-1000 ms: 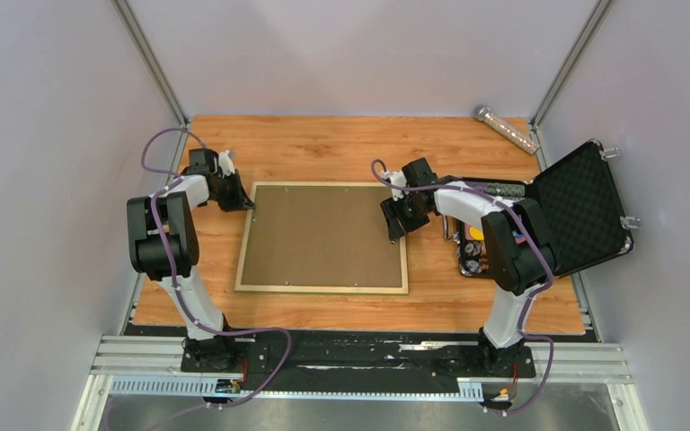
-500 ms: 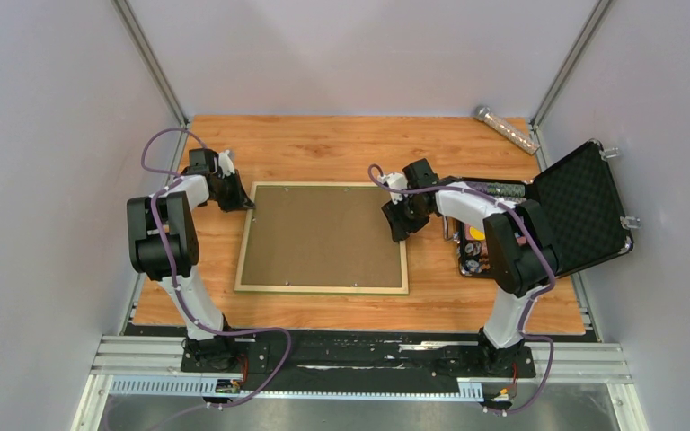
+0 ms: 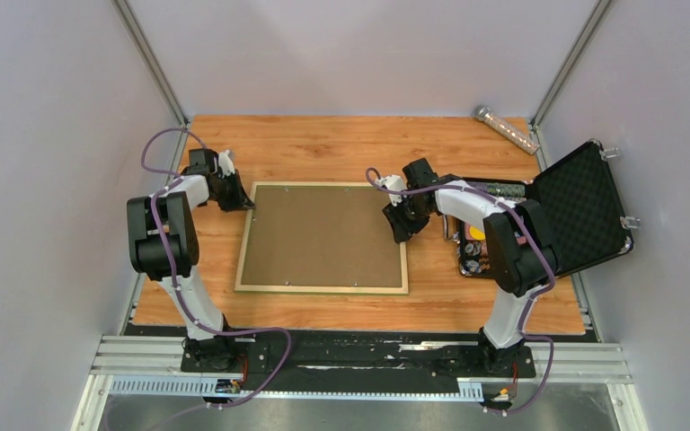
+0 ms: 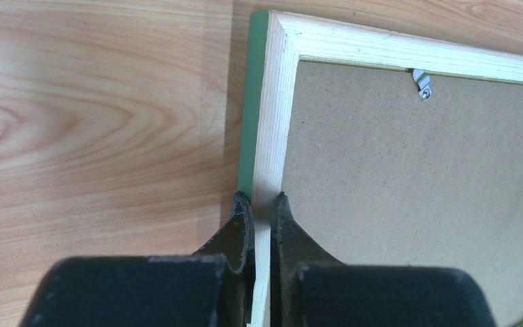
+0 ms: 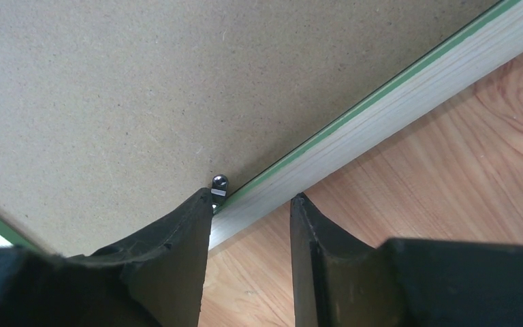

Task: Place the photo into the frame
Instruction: Install the photo frame at the center of the board.

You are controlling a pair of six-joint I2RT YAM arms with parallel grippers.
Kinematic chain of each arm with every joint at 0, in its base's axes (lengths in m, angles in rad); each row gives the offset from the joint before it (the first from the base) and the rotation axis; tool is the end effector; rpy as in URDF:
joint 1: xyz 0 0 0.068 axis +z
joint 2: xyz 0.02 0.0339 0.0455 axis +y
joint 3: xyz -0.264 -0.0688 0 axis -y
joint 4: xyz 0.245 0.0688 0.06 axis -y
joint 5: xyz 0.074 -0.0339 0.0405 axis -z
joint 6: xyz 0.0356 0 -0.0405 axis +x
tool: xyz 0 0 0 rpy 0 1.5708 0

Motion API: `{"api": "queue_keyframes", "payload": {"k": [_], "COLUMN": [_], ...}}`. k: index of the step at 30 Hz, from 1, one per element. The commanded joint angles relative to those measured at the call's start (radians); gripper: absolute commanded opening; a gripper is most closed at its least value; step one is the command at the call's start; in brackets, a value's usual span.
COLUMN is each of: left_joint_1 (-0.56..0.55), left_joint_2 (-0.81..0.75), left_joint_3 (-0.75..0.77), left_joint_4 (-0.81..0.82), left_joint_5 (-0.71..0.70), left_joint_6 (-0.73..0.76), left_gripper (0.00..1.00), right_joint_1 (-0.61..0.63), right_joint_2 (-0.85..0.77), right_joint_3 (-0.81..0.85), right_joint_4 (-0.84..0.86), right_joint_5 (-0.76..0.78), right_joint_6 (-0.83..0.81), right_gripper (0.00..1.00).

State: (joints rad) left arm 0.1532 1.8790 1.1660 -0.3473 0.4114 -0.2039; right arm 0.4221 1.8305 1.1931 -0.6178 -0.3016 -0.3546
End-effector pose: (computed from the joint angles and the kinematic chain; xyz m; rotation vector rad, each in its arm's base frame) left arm 0.3745 0.0434 0.1572 -0.3212 2.5734 -0.5573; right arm 0.3185 0.1546 0.1684 -1.1248 2.5701 0.4410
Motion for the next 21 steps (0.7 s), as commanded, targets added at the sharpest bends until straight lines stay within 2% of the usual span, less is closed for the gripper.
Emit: {"api": "queue_keyframes", "payload": {"k": [1, 8, 11, 13, 15, 16, 18, 21], "left_joint_1": [0.001, 0.000, 0.001, 0.000, 0.000, 0.000, 0.001, 0.000], "left_joint_2": [0.032, 0.034, 0.034, 0.033, 0.029, 0.026, 0.022, 0.019], "left_joint_3": [-0.046, -0.046, -0.046, -0.046, -0.045, -0.046, -0.047, -0.047], "left_joint_4": [-0.124, -0.120, -0.121, -0.121, -0.122, -0.122, -0.122, -0.121], "left_joint_5": [0.011, 0.012, 0.016, 0.017, 0.019, 0.019, 0.018, 0.020], "left_joint_6": [-0.029, -0.028, -0.026, -0.024, -0.022, -0.022, -0.021, -0.022], "left_gripper": [0.00, 0.00, 0.00, 0.00, 0.00, 0.00, 0.00, 0.00], "right_joint_1": [0.006, 0.003, 0.000, -0.011, -0.030, -0.041, -0.057, -0.063], "right_joint_2": [0.022, 0.031, 0.034, 0.038, 0.039, 0.041, 0.045, 0.050], "right_joint_3": [0.039, 0.063, 0.066, 0.074, 0.086, 0.092, 0.102, 0.106], "right_joint_4": [-0.036, -0.040, -0.039, -0.040, -0.039, -0.039, -0.039, -0.039], "right_joint_5": [-0.050, -0.065, -0.082, -0.108, -0.154, -0.177, -0.214, -0.241], "right_joint_6": [-0.103, -0.125, -0.121, -0.097, -0.051, -0.023, 0.032, 0.081], "right_gripper": [0.18, 0.10, 0.11, 0.21, 0.40, 0.47, 0.52, 0.53]}}
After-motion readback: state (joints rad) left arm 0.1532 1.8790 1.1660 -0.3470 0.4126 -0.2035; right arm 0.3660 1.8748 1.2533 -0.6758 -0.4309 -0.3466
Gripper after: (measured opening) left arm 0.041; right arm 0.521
